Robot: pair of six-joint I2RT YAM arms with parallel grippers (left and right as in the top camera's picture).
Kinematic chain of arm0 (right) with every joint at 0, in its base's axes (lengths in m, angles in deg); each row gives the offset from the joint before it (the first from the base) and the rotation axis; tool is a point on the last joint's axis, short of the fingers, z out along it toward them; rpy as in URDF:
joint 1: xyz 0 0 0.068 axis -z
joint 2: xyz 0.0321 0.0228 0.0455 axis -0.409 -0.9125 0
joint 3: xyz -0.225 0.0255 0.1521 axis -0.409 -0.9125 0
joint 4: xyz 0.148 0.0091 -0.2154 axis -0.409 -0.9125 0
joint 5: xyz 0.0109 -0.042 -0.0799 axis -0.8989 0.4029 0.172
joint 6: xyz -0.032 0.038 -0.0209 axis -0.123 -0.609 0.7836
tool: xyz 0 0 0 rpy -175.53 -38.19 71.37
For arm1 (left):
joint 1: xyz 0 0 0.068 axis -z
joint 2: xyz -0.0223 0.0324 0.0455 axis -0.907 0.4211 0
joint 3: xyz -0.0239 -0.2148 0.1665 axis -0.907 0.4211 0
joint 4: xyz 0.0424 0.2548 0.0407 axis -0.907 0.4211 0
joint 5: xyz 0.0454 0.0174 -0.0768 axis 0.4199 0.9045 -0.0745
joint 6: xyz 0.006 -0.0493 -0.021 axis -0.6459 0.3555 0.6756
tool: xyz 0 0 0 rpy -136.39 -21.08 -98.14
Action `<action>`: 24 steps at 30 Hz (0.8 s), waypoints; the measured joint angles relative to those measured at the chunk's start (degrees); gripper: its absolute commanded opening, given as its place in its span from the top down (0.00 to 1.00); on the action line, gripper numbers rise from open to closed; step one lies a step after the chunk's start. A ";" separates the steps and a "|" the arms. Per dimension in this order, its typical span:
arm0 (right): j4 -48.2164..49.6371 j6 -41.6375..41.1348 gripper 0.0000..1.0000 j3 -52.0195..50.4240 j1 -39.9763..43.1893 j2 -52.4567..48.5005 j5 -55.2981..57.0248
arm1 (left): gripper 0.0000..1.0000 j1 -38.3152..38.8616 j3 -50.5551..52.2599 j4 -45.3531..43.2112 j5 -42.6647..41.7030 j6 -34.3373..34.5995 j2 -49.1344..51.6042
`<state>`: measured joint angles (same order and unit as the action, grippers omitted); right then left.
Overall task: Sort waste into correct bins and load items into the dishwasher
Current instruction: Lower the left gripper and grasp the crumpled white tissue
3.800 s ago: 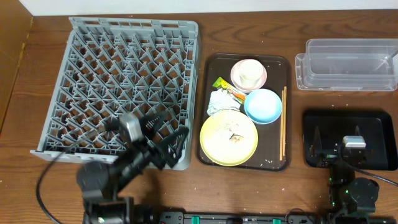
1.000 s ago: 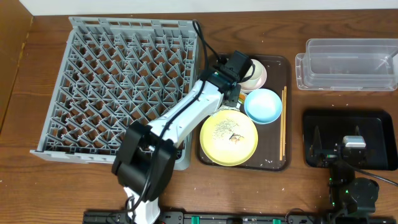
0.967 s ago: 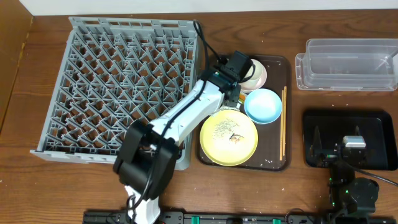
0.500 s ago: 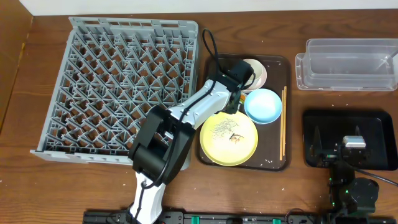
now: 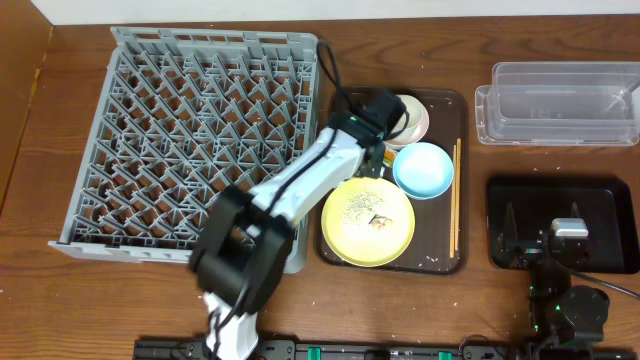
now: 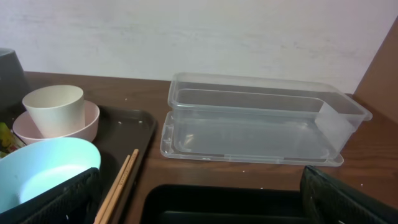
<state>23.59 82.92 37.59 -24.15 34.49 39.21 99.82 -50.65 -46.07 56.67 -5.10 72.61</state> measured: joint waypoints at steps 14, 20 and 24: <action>0.00 0.02 0.01 0.00 0.00 0.00 0.00 | 0.37 0.00 -0.02 -0.04 0.02 2.23 -17.44; 0.00 0.02 0.01 0.00 0.00 0.00 0.00 | 0.37 0.00 0.00 -0.24 0.02 2.25 -8.04; 0.00 0.02 0.01 0.00 0.00 0.00 0.00 | 0.38 0.00 0.11 -0.74 0.02 1.18 -0.55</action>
<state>23.59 82.95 37.59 -24.15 34.49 39.21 99.82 -50.54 -46.81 56.70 -3.92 72.07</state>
